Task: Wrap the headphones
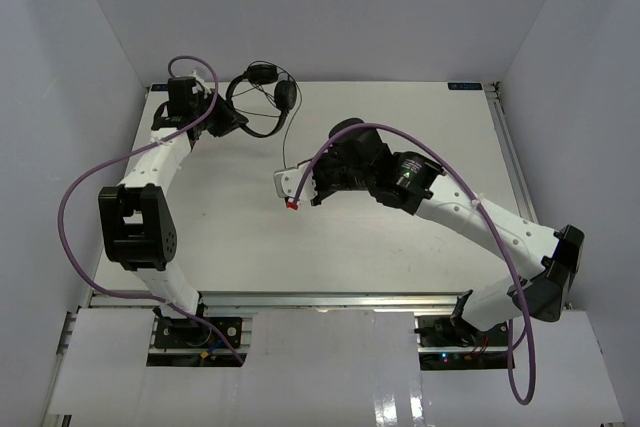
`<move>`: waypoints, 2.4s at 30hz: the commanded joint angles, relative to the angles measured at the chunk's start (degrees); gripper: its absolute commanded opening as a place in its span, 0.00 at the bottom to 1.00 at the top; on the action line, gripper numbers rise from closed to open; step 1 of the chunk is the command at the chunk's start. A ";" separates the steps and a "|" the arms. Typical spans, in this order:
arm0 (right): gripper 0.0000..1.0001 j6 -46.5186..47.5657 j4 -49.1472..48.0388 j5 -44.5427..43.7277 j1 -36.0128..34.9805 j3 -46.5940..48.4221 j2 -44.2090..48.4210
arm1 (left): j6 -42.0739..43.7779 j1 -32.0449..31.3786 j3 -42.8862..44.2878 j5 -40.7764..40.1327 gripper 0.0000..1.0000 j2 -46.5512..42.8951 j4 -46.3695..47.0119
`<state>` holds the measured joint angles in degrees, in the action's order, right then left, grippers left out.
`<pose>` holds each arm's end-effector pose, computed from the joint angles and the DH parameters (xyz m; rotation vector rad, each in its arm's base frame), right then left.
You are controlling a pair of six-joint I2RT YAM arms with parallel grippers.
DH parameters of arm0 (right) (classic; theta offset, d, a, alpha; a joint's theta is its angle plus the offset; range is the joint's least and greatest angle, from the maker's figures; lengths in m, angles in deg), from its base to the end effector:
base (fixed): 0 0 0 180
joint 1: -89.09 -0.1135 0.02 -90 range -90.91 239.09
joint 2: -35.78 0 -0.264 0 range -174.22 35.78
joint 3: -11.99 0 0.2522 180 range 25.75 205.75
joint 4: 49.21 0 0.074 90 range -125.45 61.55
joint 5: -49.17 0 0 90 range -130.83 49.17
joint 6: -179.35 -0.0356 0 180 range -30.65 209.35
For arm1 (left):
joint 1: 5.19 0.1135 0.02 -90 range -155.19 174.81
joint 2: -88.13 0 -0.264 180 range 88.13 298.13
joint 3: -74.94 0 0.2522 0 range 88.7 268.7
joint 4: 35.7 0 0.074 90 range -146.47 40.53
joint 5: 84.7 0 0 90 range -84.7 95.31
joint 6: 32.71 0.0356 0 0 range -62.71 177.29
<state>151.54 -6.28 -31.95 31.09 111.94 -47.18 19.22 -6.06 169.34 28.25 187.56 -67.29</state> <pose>0.1686 0.2802 0.4014 -1.7974 0.9207 0.1104 0.3999 -0.0200 0.2881 -0.5026 2.2172 -0.8119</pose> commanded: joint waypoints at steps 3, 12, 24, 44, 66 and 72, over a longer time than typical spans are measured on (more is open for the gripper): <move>0.08 -0.64 -1.88 -1.34 3.59 -1.07 2.11 | -3.06 0.34 -0.10 10.43 0.00 -3.03 6.09; 0.08 -2.60 -1.04 5.75 11.81 -3.48 6.05 | -3.85 2.88 -3.21 16.30 0.00 -6.76 7.32; 0.08 -3.86 1.75 9.90 7.65 -4.06 6.05 | -14.82 2.95 -0.95 11.02 0.00 -3.06 11.94; 0.08 -5.34 1.69 10.49 2.16 -3.95 2.31 | -30.45 3.06 -5.84 15.36 0.00 0.11 26.50; 0.08 -6.39 -1.58 8.52 5.26 -7.91 2.48 | -41.11 4.68 -12.99 26.46 0.00 -1.00 41.81; 0.08 -6.72 -1.71 8.81 5.26 -8.90 3.40 | -41.91 5.40 -13.19 26.49 0.00 -1.00 42.36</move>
<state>146.09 -6.03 -24.27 36.46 103.78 -45.33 -21.70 -1.48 156.44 53.46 188.24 -28.03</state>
